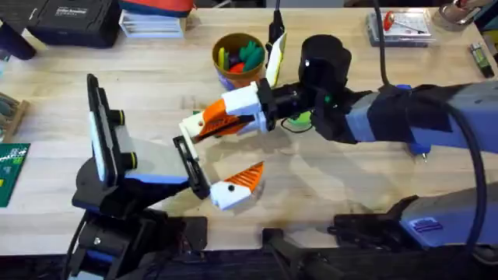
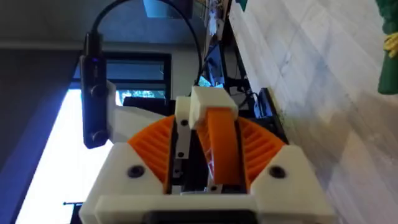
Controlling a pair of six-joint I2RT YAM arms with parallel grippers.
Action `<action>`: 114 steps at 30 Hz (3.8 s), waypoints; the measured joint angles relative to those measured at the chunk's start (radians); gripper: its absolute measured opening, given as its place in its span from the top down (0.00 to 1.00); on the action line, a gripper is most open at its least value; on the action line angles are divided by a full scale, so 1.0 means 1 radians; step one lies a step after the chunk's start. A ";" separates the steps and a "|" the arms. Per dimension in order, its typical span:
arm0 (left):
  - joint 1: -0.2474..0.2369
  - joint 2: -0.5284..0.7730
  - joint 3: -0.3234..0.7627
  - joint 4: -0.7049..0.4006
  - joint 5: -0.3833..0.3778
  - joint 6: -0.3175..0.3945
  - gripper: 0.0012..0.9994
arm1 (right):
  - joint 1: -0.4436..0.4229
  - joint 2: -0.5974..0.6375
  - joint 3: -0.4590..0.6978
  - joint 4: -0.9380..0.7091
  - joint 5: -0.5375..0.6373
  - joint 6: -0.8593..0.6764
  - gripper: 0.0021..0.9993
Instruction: Pick up the gripper from the table and insert it into the empty holder that is missing its gripper. Then pick up a screw, insert it into the mounting hole, and use the screwdriver to tighten it. Finally, clean up the table by picking up the vegetable and placing it into the bucket.
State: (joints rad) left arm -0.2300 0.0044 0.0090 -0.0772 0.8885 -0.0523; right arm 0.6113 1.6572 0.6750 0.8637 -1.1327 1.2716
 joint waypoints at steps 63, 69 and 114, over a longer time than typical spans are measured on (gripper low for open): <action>-0.001 0.000 0.000 -0.003 0.030 0.000 0.01 | -0.073 -0.238 0.132 -1.326 1.196 -1.064 0.59; -0.001 0.000 0.000 -0.003 0.031 0.000 0.01 | -0.073 -0.238 0.132 -1.303 1.197 -1.064 0.60; -0.001 0.000 0.000 -0.003 0.032 0.000 0.01 | -0.064 -0.268 0.349 -1.549 1.220 -1.110 1.00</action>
State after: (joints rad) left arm -0.2314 0.0044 0.0090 -0.0799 0.9205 -0.0521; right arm 0.5472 1.3896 1.0237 -0.6857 0.0875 0.1614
